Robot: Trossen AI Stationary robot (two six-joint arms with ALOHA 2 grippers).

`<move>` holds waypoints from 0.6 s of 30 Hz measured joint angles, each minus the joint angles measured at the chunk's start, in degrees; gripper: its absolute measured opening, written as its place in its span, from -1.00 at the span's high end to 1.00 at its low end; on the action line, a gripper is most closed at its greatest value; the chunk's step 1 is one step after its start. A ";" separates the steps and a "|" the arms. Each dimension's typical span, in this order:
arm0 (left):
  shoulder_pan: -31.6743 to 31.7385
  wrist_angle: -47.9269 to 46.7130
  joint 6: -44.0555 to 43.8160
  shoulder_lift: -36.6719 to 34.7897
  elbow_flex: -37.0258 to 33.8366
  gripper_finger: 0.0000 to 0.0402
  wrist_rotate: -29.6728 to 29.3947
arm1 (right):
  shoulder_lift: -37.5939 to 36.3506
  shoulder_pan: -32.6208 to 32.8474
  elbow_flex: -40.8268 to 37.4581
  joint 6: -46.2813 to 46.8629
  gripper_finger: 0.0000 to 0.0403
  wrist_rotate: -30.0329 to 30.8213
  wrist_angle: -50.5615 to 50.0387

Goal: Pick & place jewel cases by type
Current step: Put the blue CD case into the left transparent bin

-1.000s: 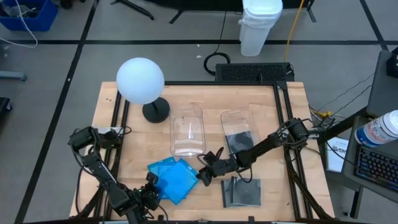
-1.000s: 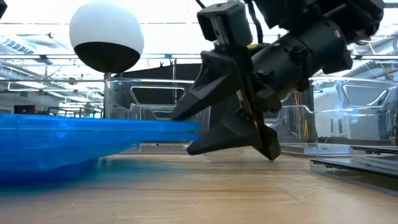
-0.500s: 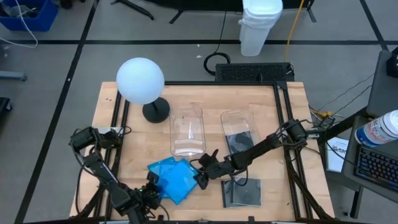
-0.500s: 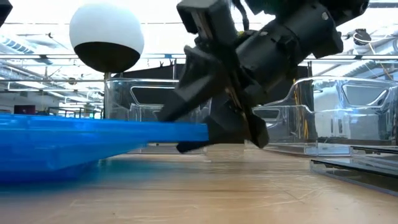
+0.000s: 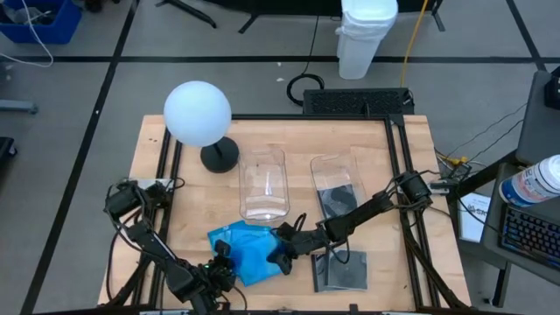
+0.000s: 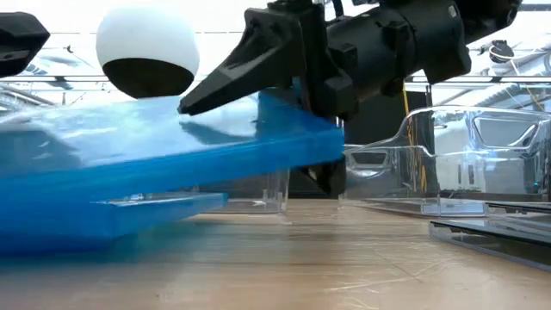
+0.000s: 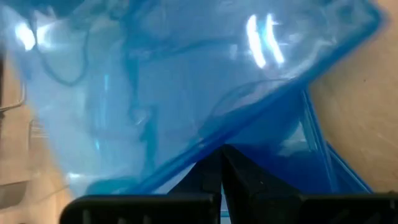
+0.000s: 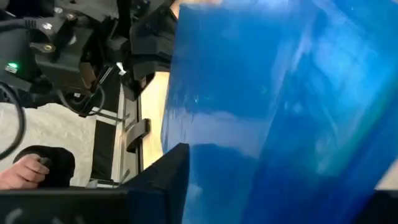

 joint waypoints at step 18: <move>-4.03 -2.84 -7.87 -4.79 -0.31 0.89 3.81 | -4.85 0.92 -0.11 -11.20 0.92 -5.58 0.59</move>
